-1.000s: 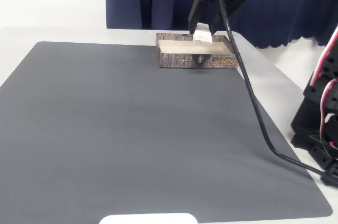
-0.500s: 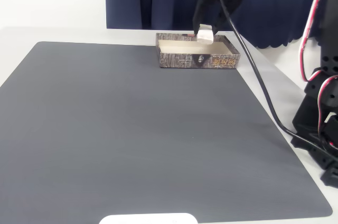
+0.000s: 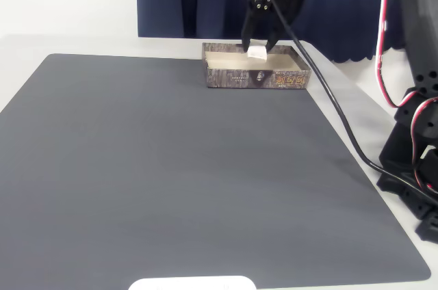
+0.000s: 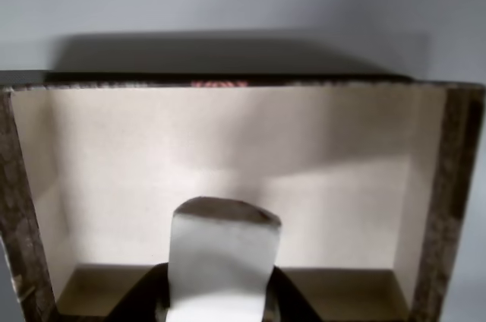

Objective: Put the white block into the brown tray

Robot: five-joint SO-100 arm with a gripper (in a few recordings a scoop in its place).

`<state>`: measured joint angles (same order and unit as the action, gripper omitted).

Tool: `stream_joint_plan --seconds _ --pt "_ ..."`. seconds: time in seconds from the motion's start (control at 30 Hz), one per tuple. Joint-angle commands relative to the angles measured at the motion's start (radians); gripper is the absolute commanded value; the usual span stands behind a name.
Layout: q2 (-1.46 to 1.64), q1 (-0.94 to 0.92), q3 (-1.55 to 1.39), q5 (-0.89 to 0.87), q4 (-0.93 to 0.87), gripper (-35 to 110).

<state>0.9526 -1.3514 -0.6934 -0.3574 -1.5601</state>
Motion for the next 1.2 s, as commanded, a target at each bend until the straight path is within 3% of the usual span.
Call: stream_joint_plan --seconds 0.0,0.53,1.17 --pt "-0.006 0.012 0.067 0.000 -0.002 22" --pt "-0.078 0.025 0.169 0.029 -0.046 22" --pt "-0.086 0.003 0.187 1.108 -0.046 7"
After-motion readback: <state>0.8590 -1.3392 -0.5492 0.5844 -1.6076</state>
